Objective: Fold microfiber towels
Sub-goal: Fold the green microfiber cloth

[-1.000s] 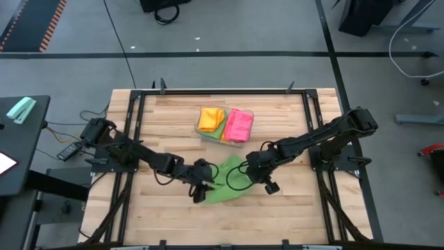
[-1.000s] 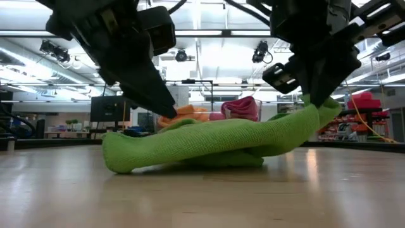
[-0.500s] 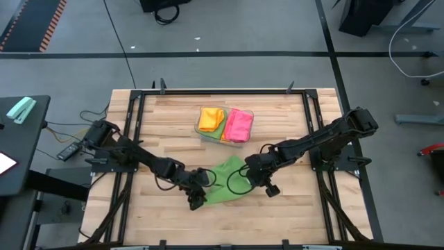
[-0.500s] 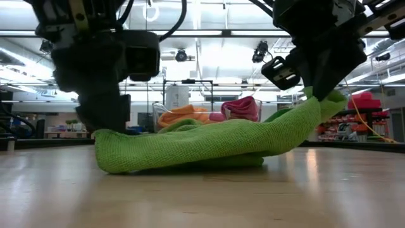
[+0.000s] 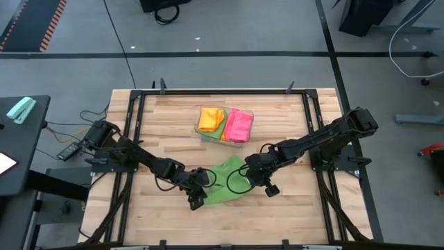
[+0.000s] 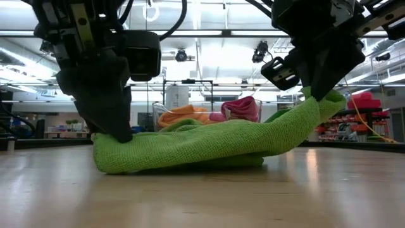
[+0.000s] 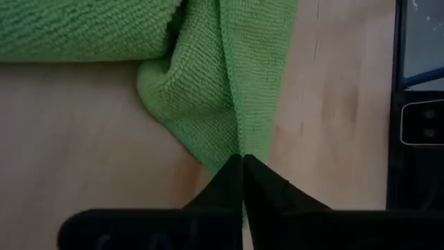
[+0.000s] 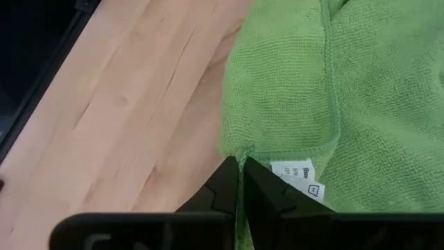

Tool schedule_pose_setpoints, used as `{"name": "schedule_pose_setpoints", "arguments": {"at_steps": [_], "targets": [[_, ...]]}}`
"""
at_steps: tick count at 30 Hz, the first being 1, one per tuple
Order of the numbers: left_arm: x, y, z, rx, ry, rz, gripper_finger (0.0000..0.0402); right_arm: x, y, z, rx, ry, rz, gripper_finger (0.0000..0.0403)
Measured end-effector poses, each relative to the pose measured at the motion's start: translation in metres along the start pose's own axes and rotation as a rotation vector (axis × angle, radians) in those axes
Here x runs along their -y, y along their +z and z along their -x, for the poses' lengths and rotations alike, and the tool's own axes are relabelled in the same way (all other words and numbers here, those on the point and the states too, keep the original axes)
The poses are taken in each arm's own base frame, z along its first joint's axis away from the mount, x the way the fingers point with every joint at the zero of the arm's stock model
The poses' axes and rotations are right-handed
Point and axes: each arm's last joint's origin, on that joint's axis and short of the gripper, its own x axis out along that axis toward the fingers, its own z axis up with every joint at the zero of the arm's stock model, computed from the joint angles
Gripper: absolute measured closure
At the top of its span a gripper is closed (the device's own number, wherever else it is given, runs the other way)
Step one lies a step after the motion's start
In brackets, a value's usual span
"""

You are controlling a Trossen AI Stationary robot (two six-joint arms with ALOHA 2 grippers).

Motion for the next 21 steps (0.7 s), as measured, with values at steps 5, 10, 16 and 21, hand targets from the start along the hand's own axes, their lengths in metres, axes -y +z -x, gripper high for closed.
{"name": "schedule_pose_setpoints", "arguments": {"at_steps": [5,10,16,21], "targets": [[0.005,-0.004,0.001,0.010,0.006,-0.031,0.0392,0.000,-0.002,0.002,-0.038,-0.008,-0.048,0.0363],[0.010,-0.005,0.004,0.016,-0.010,-0.065,0.0393,-0.001,0.002,0.009,-0.089,-0.032,-0.092,0.0306],[0.010,-0.006,0.004,0.013,-0.011,-0.073,0.0393,-0.001,0.013,0.015,-0.059,-0.050,-0.098,0.0225],[0.010,-0.006,0.004,0.015,-0.011,-0.104,0.0395,0.003,0.023,0.010,0.120,-0.114,-0.031,0.0203]]}}
